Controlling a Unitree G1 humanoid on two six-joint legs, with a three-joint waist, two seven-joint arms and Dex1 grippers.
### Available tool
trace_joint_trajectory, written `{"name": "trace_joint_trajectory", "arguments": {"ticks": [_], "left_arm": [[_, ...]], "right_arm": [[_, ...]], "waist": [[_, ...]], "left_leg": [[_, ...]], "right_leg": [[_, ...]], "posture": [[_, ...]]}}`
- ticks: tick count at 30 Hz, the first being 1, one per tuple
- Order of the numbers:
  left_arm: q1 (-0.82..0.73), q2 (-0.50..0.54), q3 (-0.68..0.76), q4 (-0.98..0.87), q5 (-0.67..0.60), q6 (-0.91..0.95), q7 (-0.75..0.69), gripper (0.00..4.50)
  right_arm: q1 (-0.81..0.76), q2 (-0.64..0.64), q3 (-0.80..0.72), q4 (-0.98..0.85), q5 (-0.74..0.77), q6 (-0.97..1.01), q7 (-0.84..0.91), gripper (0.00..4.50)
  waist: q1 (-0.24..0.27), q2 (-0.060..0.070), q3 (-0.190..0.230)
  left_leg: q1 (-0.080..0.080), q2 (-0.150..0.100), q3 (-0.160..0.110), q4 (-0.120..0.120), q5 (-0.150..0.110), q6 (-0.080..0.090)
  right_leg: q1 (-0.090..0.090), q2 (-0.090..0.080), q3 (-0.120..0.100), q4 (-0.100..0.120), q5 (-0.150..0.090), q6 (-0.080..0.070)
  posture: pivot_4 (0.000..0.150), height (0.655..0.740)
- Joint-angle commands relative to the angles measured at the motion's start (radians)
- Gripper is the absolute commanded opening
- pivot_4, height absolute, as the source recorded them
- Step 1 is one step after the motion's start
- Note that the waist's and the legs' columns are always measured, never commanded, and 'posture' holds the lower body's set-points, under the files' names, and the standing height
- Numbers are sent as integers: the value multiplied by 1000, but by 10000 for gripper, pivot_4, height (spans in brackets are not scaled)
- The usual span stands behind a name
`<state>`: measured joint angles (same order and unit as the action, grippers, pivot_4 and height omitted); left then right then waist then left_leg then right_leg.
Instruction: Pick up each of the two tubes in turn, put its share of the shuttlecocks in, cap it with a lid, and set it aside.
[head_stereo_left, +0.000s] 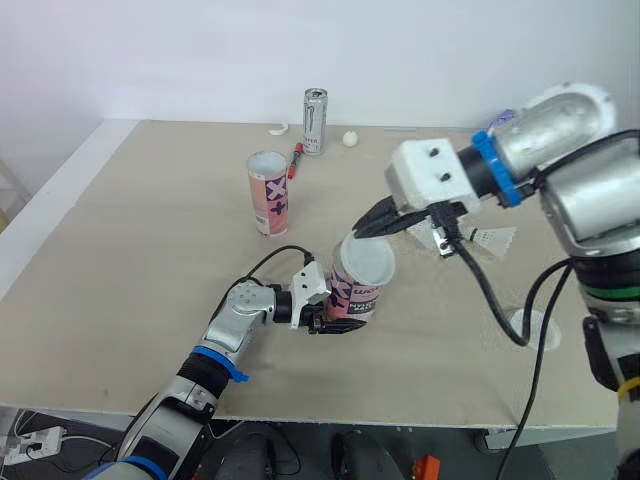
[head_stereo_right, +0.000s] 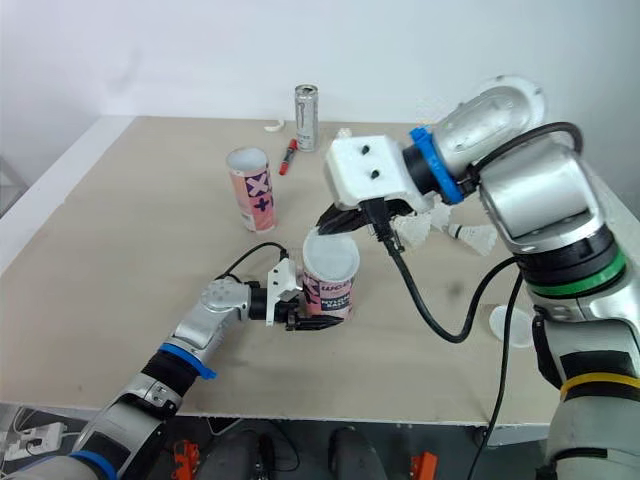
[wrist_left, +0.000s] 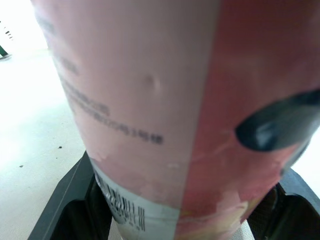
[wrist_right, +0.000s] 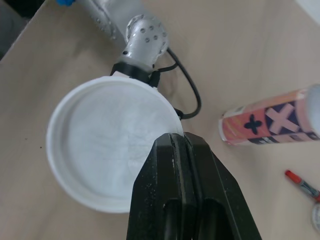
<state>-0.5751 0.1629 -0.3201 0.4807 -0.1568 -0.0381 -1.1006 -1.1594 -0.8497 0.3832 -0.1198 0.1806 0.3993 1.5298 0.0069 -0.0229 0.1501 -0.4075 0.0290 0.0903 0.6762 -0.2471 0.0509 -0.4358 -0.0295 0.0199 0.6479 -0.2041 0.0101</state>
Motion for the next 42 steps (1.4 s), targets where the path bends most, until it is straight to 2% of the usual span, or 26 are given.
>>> {"name": "trace_joint_trajectory", "arguments": {"ticks": [1,18,42], "left_arm": [[33,16,-44,45,61,50,6,29931],[51,33,-58,-25,52,157,-4,29931],[67,37,-58,-54,42,211,-13,29931]], "right_arm": [[-25,11,2,29,-42,-64,18,923],[-14,67,23,114,-127,-185,24,923],[4,31,23,85,-131,-211,72,923]], "waist": [[0,0,0],[0,0,0],[0,0,0]], "left_leg": [[0,0,0,0,0,0],[0,1,-1,-1,0,0],[0,1,-2,-3,0,0]], "right_leg": [[0,0,0,0,0,0],[0,1,-1,0,0,-1],[-1,1,-2,0,-2,-3]], "posture": [[1500,7400],[1500,7400],[1500,7400]]}}
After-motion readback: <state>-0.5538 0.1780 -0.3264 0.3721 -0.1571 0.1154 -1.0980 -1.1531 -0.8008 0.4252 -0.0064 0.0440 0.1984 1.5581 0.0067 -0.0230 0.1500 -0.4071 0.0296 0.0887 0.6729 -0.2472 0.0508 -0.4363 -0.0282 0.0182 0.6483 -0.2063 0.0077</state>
